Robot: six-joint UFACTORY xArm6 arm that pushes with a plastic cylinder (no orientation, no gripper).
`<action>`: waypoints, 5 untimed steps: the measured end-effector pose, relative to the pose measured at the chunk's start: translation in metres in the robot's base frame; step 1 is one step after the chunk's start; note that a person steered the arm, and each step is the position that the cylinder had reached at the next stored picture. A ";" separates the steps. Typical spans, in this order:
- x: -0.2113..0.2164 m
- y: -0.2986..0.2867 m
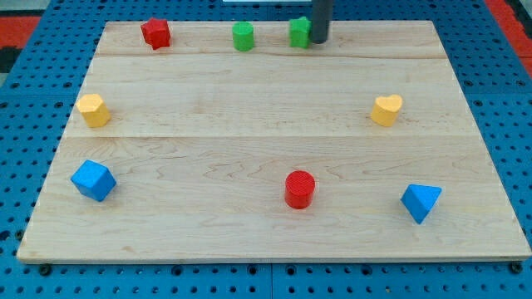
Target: Push the green star into the green circle
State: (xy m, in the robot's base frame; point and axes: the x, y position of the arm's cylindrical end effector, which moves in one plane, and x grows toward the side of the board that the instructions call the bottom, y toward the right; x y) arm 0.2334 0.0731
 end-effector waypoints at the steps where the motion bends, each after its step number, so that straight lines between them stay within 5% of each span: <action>1: -0.014 0.028; 3: -0.031 -0.059; 5: -0.036 -0.078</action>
